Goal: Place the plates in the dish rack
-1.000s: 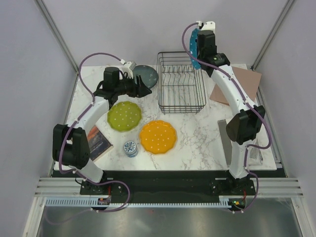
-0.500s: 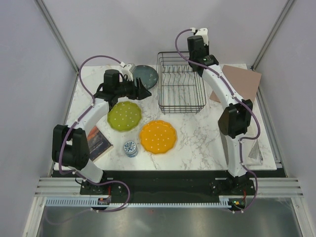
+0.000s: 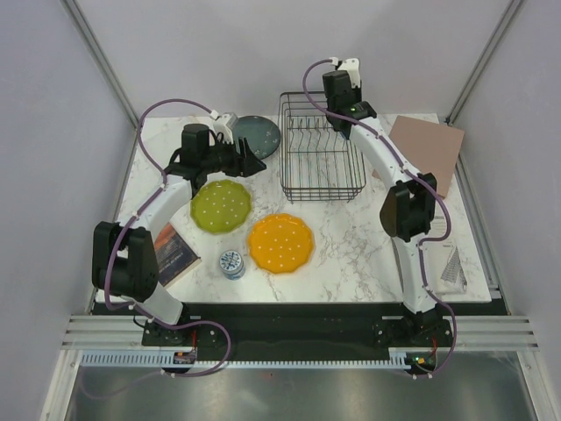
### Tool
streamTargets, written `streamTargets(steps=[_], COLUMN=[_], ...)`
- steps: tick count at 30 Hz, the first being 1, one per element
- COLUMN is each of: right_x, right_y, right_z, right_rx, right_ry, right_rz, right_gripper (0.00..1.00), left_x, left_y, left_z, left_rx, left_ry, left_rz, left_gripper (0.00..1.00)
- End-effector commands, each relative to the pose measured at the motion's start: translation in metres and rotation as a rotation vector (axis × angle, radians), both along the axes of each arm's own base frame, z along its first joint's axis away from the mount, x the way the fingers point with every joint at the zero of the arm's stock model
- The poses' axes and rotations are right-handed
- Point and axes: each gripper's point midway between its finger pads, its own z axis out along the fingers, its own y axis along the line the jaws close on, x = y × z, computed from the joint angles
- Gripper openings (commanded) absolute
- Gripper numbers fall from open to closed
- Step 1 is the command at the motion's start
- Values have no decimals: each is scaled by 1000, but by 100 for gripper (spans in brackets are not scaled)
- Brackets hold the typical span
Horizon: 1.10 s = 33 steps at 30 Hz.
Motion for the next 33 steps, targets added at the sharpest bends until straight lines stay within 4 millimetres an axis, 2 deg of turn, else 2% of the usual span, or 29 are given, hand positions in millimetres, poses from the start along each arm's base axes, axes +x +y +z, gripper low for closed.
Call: streamTargets(steps=[1,9,16,17,18,20,21,23,24,26,27,28,30,33], right_x=[12,19,16,17,18,20,19,17,13,5,-3,-11,-30,-61], right_y=[3,17,27,28,29,33,35,39,41,45,48,53,55,55], right_z=[45,4,-31,-34,-38,-34,-28,-19,-6,2,22,17,34,44], right_rx=[75,68,45,44,42,39,44,45,47,41,59,49,35,47], right_ry=[-177,-115,-57,-54,-48,-52,-61,-71,-88,-85,-105,-75,-66,-12], right_rz=[-64,-60,-64,-62,-55,-39,-29,-8,3,25,50,76,115,186], right_gripper=[0,0,0,4,17,33,47,57,63,66,68,69,71,73], left_x=[2,3,3,2,2,1,0,-2,-2,-4,-4,-5,-8,-16], left_y=[2,5,8,8,8,9,9,10,10,13,15,17,20,25], left_z=[11,8,7,7,8,7,6,6,6,4,2,1,-4,-12], left_rx=[-7,-7,1,3,5,8,8,9,6,13,13,18,29,38], left_ry=[-56,-45,-45,-46,-46,-43,-40,-41,-38,-28,-18,-16,3,61], left_rz=[-13,-3,7,9,10,14,13,17,19,40,57,67,84,116], left_gripper=[66,66,66,66,66,66,66,66,66,67,68,68,69,69])
